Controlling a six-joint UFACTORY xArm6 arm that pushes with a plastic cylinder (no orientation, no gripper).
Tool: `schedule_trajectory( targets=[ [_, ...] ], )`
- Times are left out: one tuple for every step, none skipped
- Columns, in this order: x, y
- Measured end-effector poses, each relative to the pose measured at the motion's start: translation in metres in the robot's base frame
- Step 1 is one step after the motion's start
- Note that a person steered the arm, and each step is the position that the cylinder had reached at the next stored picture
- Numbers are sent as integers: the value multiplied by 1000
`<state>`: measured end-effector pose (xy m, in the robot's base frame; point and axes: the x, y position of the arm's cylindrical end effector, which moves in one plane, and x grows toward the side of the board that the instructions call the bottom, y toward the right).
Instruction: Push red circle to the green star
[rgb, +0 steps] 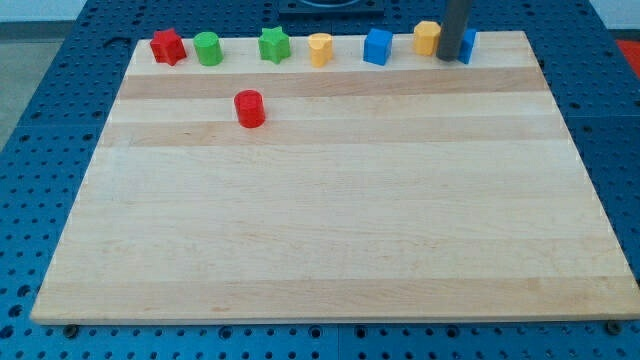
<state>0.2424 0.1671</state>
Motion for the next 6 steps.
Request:
schedule_trajectory(
  targets=[
    [1,-19],
    [6,-37],
    [30,-68],
    [52,-100],
    [52,-108],
    [51,-112]
  ],
)
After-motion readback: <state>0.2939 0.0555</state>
